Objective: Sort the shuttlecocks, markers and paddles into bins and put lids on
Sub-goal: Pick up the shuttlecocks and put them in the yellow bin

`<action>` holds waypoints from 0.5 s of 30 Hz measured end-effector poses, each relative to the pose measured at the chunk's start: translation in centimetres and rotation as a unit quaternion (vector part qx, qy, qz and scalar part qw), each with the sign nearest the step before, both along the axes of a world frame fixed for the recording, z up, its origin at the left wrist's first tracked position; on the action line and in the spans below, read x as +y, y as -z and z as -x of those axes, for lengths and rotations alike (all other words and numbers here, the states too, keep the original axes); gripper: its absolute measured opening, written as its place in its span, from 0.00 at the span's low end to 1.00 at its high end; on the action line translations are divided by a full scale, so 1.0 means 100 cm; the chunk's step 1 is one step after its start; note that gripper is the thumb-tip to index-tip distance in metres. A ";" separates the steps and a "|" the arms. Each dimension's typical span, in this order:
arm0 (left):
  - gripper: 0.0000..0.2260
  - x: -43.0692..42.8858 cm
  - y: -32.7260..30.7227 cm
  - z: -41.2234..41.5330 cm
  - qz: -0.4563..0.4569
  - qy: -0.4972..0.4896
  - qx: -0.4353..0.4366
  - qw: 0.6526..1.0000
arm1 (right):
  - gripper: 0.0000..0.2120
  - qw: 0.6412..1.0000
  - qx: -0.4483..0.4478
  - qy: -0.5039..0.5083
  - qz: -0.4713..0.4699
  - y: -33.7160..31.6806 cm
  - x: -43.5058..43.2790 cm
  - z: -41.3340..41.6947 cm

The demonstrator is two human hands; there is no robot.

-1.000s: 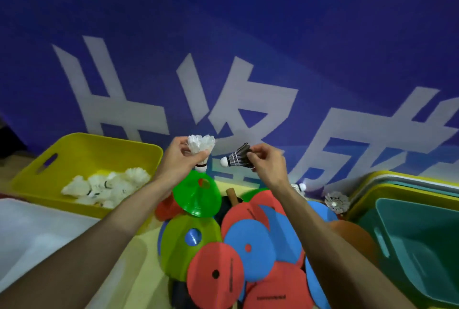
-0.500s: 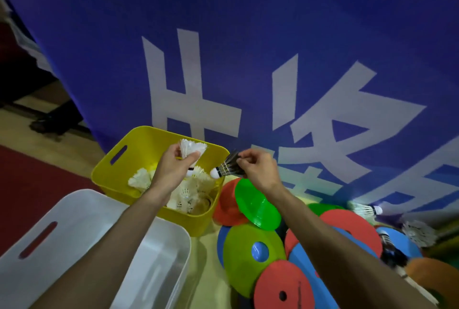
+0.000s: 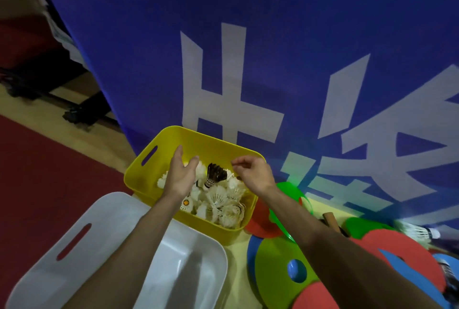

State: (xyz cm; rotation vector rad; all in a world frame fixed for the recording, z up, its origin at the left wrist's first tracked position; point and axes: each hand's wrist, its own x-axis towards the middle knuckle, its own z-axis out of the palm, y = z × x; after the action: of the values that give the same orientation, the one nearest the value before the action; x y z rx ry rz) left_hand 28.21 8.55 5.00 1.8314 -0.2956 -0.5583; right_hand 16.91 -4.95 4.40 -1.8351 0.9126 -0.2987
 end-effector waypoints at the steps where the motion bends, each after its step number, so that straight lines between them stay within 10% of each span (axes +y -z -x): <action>1: 0.27 -0.001 0.000 0.003 0.004 0.009 -0.003 1.000 | 0.08 1.000 -0.003 0.005 -0.003 0.001 0.000 0.003; 15: 0.07 -0.041 -0.034 0.102 0.055 0.143 -0.081 0.985 | 0.07 0.996 -0.022 0.084 0.021 -0.029 -0.026 0.123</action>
State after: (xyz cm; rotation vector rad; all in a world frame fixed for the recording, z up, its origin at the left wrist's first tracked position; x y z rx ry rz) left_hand 18.01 4.45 8.41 1.7399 -0.6941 -0.5773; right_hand 4.60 -7.51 7.33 -1.7858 1.0402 -0.4642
